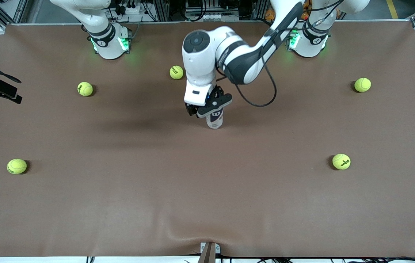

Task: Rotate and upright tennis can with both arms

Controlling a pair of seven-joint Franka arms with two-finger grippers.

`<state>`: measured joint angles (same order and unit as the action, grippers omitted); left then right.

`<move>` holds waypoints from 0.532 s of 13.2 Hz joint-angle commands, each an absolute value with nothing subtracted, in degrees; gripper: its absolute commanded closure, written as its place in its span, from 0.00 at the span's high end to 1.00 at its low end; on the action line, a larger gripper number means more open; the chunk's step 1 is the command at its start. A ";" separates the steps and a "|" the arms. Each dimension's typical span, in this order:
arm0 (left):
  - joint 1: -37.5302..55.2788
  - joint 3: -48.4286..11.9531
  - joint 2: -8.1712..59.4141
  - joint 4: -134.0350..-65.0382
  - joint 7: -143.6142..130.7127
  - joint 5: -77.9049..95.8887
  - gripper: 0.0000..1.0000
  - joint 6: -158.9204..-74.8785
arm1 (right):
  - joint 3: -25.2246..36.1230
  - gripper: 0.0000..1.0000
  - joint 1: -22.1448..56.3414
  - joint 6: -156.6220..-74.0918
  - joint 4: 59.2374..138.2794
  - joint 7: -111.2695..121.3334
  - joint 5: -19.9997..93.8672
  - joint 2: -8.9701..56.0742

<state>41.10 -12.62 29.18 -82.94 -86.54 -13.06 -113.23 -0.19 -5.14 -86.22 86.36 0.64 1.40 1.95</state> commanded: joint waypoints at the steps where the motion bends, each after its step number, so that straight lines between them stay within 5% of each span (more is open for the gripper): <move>1: 40.17 -12.57 24.18 -83.67 -86.31 -13.54 1.00 -108.65 | -0.35 1.00 -5.19 -85.78 85.43 0.00 2.20 2.37; 7: 33.24 -12.66 14.52 -83.58 -74.92 -8.01 1.00 -100.56 | -0.35 1.00 -5.19 -85.87 85.43 -0.09 2.37 2.81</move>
<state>36.82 -12.50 18.66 -82.59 -80.79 -10.62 -103.42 -0.24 -5.12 -86.21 86.36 0.64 1.40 2.11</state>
